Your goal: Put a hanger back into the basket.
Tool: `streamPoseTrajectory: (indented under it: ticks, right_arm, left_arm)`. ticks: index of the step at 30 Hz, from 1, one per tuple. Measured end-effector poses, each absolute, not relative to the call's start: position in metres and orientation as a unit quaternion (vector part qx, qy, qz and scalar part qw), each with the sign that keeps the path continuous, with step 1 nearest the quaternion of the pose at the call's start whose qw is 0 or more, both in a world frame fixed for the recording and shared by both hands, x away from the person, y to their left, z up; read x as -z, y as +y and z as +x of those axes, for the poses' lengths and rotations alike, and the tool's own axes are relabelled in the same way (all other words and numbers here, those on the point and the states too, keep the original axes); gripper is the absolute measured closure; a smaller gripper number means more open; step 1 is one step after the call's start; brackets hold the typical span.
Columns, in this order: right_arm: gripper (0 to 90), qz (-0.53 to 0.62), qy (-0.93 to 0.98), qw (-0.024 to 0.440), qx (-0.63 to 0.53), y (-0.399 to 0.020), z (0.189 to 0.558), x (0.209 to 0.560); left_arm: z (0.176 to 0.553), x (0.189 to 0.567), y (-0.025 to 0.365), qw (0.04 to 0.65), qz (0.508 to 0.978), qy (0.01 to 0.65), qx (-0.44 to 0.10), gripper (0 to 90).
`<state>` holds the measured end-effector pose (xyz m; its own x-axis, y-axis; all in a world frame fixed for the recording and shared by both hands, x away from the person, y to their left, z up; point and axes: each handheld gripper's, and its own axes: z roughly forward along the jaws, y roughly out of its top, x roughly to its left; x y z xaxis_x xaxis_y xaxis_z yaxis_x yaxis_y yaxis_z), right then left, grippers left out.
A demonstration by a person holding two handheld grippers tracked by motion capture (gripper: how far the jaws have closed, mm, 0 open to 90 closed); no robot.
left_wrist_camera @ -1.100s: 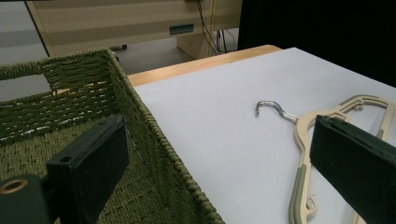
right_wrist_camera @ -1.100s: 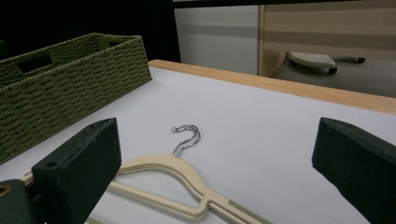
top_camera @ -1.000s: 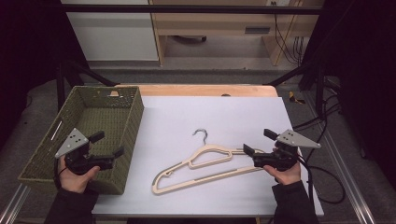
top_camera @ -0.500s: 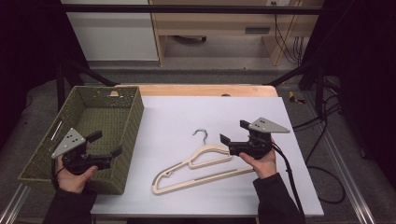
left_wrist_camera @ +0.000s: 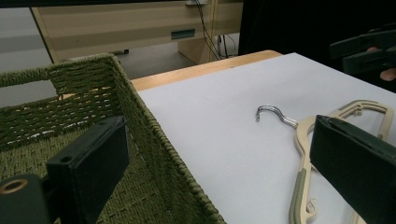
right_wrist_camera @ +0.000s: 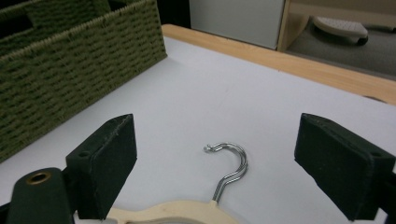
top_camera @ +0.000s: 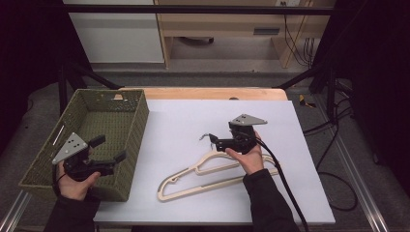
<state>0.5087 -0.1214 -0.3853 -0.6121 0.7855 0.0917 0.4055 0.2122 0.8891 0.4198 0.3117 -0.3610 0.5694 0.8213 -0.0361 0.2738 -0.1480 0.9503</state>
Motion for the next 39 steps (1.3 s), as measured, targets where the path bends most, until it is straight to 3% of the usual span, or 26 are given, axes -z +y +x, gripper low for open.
streamPoseTrajectory:
  ticks: [11,15,24,29,39]
  right_arm:
    - [28.3,0.422,0.783,0.179,-0.42,-0.096,0.531,0.418]
    - [40.0,0.428,0.796,0.169,-0.393,-0.091,0.538,0.432]
    - [54.4,0.441,0.805,0.153,-0.365,-0.089,0.548,0.448]
    - [67.2,0.459,0.807,0.133,-0.348,-0.088,0.553,0.457]
    - [78.4,0.472,0.804,0.118,-0.341,-0.086,0.557,0.464]
  left_arm:
    - [0.419,0.36,0.311,0.531,0.709,0.385,-0.259,4.9]
    - [0.419,0.36,0.311,0.531,0.709,0.384,-0.259,4.9]
    - [0.419,0.36,0.311,0.531,0.709,0.384,-0.259,4.9]
    - [0.419,0.36,0.31,0.529,0.712,0.381,-0.26,4.9]
    - [0.418,0.359,0.308,0.531,0.713,0.377,-0.259,4.9]
